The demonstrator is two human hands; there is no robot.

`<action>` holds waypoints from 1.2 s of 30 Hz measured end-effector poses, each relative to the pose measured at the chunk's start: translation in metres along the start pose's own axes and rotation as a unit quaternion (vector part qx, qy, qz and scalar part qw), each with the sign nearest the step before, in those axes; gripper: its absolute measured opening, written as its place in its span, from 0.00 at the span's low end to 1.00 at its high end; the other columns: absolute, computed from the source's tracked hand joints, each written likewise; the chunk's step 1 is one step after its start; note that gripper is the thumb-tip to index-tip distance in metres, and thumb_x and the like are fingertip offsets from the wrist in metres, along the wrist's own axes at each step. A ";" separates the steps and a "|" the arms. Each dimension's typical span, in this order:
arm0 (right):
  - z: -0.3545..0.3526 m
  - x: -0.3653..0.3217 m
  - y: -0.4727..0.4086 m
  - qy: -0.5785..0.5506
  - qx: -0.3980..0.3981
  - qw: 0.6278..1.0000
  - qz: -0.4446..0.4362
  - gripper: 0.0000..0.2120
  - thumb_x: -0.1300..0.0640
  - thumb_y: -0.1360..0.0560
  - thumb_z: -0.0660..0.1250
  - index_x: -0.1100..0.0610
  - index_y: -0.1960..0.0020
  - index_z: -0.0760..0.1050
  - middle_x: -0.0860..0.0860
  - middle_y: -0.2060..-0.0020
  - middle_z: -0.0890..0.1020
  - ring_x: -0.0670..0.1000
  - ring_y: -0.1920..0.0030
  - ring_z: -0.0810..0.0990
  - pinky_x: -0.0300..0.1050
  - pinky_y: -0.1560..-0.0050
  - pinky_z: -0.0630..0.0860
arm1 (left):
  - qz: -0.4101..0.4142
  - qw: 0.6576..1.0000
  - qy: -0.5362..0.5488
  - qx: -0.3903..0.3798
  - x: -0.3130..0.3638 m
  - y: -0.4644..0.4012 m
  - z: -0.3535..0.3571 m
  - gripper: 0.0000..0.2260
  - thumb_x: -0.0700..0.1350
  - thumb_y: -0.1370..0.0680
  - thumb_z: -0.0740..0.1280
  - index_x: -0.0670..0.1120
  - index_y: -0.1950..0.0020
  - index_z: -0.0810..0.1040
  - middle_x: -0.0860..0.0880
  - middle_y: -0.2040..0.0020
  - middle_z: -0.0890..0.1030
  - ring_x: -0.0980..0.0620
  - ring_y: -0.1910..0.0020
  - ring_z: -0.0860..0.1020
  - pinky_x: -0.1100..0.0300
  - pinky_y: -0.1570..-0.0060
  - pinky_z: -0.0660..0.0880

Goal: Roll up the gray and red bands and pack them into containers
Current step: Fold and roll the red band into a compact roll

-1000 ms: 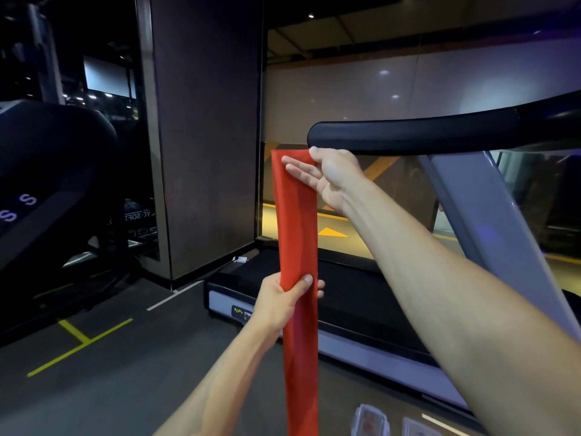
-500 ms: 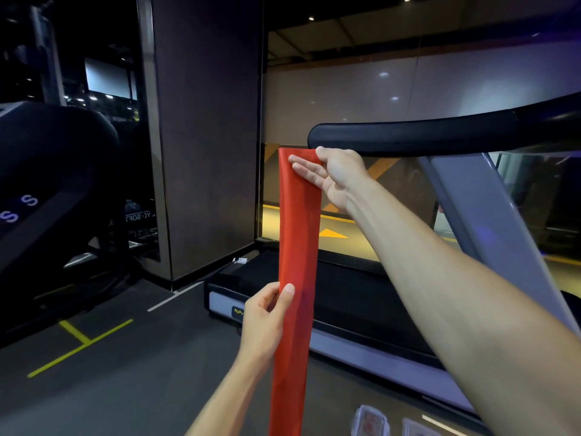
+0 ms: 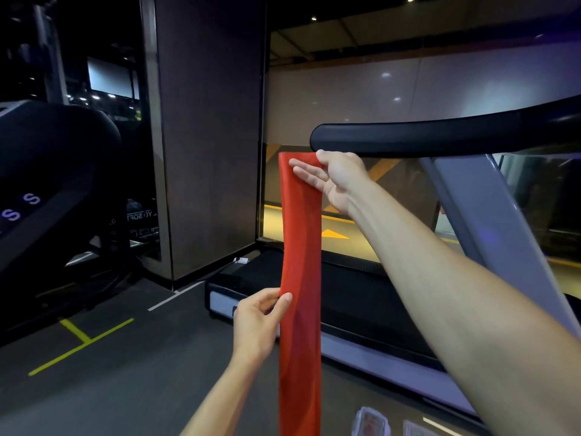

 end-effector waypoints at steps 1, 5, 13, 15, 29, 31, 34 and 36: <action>0.000 0.000 0.000 -0.003 -0.002 1.000 0.000 0.13 0.67 0.15 0.57 0.65 0.30 0.66 0.67 0.42 0.79 0.60 0.57 0.89 0.49 0.59 0.86 | -0.004 1.000 -0.005 -0.002 -0.001 -0.001 0.001 0.05 0.40 0.21 0.72 0.44 0.47 0.86 0.50 0.54 0.88 0.51 0.51 0.87 0.54 0.48 0.82; 0.000 -0.002 0.000 -0.015 -0.011 1.000 -0.002 0.14 0.68 0.15 0.57 0.66 0.30 0.65 0.68 0.40 0.77 0.61 0.56 0.88 0.49 0.59 0.86 | -0.026 0.999 -0.023 -0.001 -0.005 -0.003 0.002 0.08 0.42 0.20 0.72 0.45 0.42 0.81 0.49 0.57 0.88 0.51 0.56 0.86 0.57 0.57 0.80; 0.002 -0.004 0.004 -0.012 -0.027 1.000 -0.002 0.13 0.67 0.15 0.58 0.66 0.31 0.66 0.68 0.39 0.77 0.61 0.56 0.88 0.49 0.60 0.86 | -0.077 0.995 -0.052 -0.030 -0.011 -0.009 0.013 0.21 0.48 0.20 0.72 0.52 0.29 0.72 0.49 0.58 0.88 0.48 0.55 0.87 0.42 0.49 0.83; 0.002 -0.006 0.005 -0.010 -0.027 1.000 -0.004 0.13 0.67 0.15 0.58 0.66 0.31 0.66 0.68 0.39 0.78 0.61 0.55 0.88 0.48 0.60 0.86 | -0.081 0.996 -0.041 -0.027 -0.012 -0.008 0.014 0.18 0.47 0.20 0.72 0.51 0.31 0.74 0.48 0.59 0.88 0.47 0.56 0.87 0.41 0.49 0.83; -0.005 -0.015 0.008 -0.002 -0.019 1.000 -0.014 0.14 0.66 0.15 0.57 0.67 0.30 0.67 0.68 0.40 0.79 0.61 0.55 0.88 0.49 0.58 0.86 | -0.055 0.996 -0.069 0.005 -0.009 -0.006 0.015 0.06 0.48 0.20 0.71 0.47 0.54 0.83 0.47 0.63 0.87 0.33 0.57 0.84 0.36 0.55 0.82; -0.007 -0.016 0.008 -0.004 -0.012 1.000 -0.016 0.14 0.67 0.15 0.57 0.68 0.30 0.67 0.68 0.41 0.79 0.61 0.56 0.88 0.49 0.59 0.86 | -0.041 0.994 -0.100 0.009 -0.008 -0.006 0.015 0.06 0.50 0.19 0.71 0.49 0.54 0.83 0.51 0.63 0.87 0.39 0.61 0.85 0.39 0.58 0.83; -0.012 -0.017 0.006 -0.005 0.003 1.000 -0.021 0.12 0.67 0.15 0.56 0.67 0.32 0.67 0.68 0.40 0.78 0.61 0.57 0.88 0.48 0.61 0.86 | -0.017 0.986 -0.162 0.033 -0.007 -0.004 0.011 0.07 0.54 0.20 0.70 0.55 0.56 0.82 0.58 0.62 0.86 0.54 0.64 0.84 0.48 0.59 0.83; -0.014 -0.016 0.006 -0.004 0.008 1.000 -0.022 0.10 0.67 0.14 0.56 0.66 0.34 0.67 0.68 0.39 0.78 0.61 0.57 0.88 0.48 0.60 0.86 | 0.003 0.970 -0.232 0.065 -0.006 0.000 0.005 0.08 0.58 0.21 0.69 0.57 0.58 0.81 0.61 0.63 0.84 0.57 0.63 0.82 0.53 0.60 0.80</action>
Point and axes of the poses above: each hand's wrist, its own y-axis away from the middle knuckle, its own z-axis out of the palm, x = y × z, the point moved 8 cm from there along -y, towards the middle knuckle
